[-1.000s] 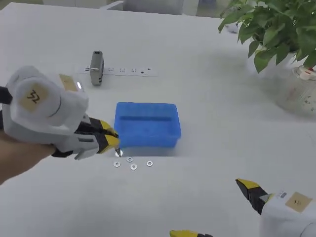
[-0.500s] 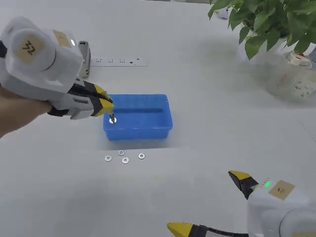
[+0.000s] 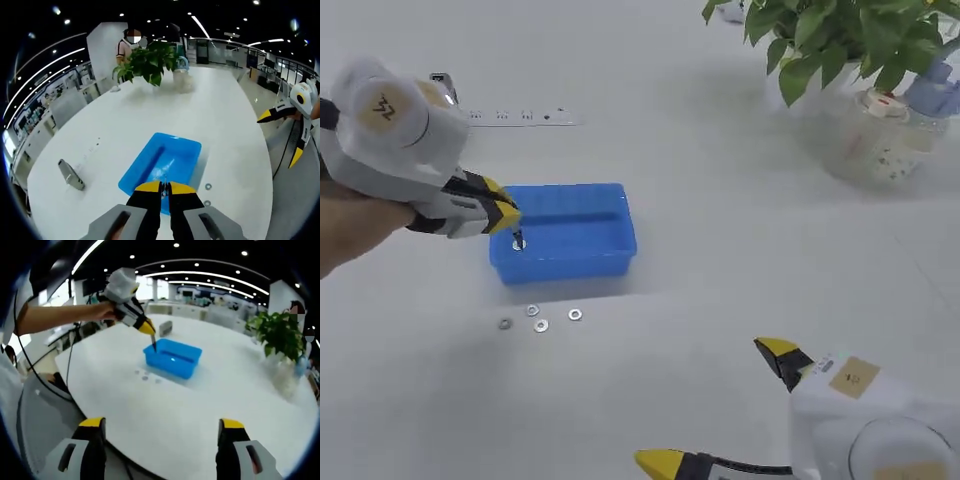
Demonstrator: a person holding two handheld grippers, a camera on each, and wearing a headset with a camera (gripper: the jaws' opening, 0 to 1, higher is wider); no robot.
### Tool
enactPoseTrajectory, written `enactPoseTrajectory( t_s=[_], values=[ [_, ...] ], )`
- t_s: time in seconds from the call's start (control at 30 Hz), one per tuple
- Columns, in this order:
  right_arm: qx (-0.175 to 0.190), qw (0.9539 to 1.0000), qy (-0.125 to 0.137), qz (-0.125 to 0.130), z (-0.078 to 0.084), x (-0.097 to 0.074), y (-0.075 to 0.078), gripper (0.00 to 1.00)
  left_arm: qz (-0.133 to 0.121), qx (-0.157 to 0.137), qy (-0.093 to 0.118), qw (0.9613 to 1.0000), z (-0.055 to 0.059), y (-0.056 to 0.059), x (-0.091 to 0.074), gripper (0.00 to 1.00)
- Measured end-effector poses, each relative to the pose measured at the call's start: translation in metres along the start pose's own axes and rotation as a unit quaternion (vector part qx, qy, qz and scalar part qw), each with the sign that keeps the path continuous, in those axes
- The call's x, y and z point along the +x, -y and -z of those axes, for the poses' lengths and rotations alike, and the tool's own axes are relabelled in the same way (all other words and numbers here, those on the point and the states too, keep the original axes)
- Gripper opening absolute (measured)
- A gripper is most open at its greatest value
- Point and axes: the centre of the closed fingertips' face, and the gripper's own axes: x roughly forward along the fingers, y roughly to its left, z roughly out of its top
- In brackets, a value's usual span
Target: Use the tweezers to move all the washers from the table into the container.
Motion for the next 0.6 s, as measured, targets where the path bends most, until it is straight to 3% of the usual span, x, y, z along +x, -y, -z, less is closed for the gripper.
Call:
enactPoseTrajectory(
  t_s=[0.23, 0.6],
  values=[
    [-0.005, 1.0000, -0.002, 0.005, 0.001, 0.000, 0.001, 0.90, 0.007, -0.001, -0.022, 0.9997, 0.012, 0.000, 0.014, 0.00],
    [-0.009, 0.9999, -0.005, 0.005, 0.002, 0.001, 0.001, 0.87, 0.008, -0.015, -0.021, 0.9997, 0.018, 0.002, 0.014, 0.00]
  ],
)
